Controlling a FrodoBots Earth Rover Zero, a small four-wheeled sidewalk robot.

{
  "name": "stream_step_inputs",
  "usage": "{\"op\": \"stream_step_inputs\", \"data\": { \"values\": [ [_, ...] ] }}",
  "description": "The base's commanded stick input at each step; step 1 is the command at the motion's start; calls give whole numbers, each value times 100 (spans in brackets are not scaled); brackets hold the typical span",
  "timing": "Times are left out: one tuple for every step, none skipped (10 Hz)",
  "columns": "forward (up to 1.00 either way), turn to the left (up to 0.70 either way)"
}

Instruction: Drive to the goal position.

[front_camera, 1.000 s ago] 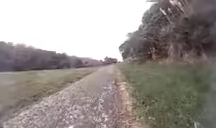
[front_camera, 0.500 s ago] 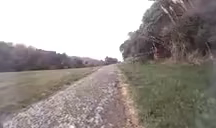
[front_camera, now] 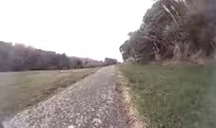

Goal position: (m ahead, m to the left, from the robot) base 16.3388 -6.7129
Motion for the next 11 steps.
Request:
{"op": "stream_step_inputs", "data": {
  "values": [
    [60, 0],
    [60, 0],
    [60, -14],
    [60, -15],
    [60, -15],
    [60, -12],
    [60, -5],
    [60, -2],
    [60, 0],
    [60, 0],
    [60, 0]
  ]
}}
